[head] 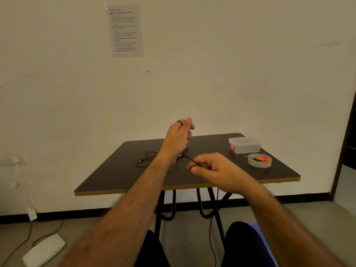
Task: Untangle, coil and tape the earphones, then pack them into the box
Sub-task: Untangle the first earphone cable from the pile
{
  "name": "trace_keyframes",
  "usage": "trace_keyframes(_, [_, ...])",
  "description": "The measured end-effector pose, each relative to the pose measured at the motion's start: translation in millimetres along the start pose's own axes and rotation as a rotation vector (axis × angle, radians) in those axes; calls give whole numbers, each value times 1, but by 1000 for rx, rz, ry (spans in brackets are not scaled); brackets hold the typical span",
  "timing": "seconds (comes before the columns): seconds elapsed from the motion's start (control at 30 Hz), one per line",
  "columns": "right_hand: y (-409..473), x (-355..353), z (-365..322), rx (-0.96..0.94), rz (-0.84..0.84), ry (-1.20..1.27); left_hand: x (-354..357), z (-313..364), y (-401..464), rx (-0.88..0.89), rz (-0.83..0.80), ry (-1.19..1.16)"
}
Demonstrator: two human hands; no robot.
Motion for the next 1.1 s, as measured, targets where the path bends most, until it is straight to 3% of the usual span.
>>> trace_keyframes(0.17, [-1,-3,1,5,23,-61,6,-31,-11,-122,-43,62])
trace_keyframes(0.4, [-4,-1,2,-20,37,-92,20,-55,-45,-246,-241,46])
trace_keyframes(0.77, [-21,9,21,-63,161,35,40,-73,-92,-433,-439,-174])
trace_keyframes(1.1, [-28,29,41,-46,217,218,56,-83,-125,-498,-483,-603])
Point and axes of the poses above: each hand's wrist, its own y-axis towards the middle knuckle, its own x-axis out of the palm, z = x × y, the point moved 2 cm from there along y, towards the middle knuckle, and after that the axes turned 13 degrees about -z, right-handed, at the moved point
